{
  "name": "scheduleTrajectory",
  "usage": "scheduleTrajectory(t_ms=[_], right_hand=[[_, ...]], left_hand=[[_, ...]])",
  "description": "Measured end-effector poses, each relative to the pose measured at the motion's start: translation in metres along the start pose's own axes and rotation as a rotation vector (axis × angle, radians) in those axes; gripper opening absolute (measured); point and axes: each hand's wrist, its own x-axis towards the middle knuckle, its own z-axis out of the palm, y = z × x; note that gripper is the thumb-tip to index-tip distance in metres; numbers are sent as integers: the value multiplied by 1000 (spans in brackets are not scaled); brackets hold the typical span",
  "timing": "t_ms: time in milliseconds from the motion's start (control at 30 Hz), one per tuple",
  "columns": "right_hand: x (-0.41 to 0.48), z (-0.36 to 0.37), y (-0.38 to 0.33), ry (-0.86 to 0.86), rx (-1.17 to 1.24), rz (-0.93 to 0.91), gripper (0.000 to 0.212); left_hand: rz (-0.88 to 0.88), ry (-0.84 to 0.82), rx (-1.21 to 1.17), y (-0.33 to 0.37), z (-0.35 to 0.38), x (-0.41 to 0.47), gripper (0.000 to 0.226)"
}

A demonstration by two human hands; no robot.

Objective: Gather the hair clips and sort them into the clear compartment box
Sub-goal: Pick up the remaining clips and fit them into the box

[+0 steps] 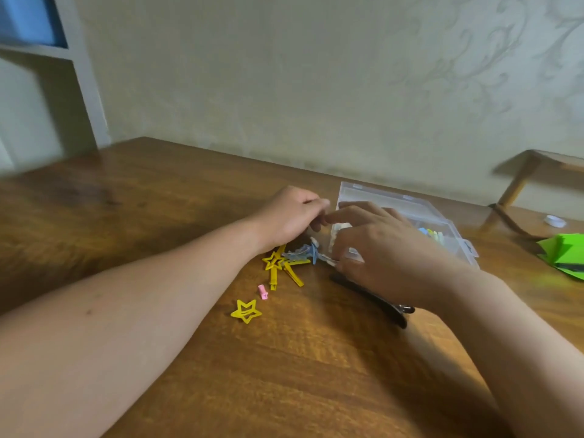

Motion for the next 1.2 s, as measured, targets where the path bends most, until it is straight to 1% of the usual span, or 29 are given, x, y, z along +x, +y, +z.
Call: scheduleTrajectory(t_ms=[200,300,367,500,567,600,700,800,900,1000,1200], right_hand=[[-2,-2,-3,12,-9,-6,20],[-6,-14,1,70,32,-2,18],[-10,-26,12,151,101,80,13],[-26,-53,53,379,410,369,6],[-40,-61,80,470,464,461,5],[-47,-62,91,477,476,499,5],[-58,-55,113,371,420,579,9],[-57,-50,113,184,308,623,13],[-56,-49,107,67,211,645,11],[-52,-48,100,10,151,651,9],[-34,-31,88,-30,13,693,6]], left_hand=[[12,9,-13,-4,-1,4,40],[26,2,-41,-7,-1,7,39],[37,4,-50,-6,1,7,38],[21,40,-89,-9,2,6,37],[15,37,-89,-9,3,7,37],[18,34,-88,-8,3,7,36],[24,27,-80,-7,3,6,36],[19,28,-79,-8,3,6,37],[20,26,-79,-8,2,5,37],[13,27,-78,-8,2,5,36],[14,27,-81,-7,2,4,36]])
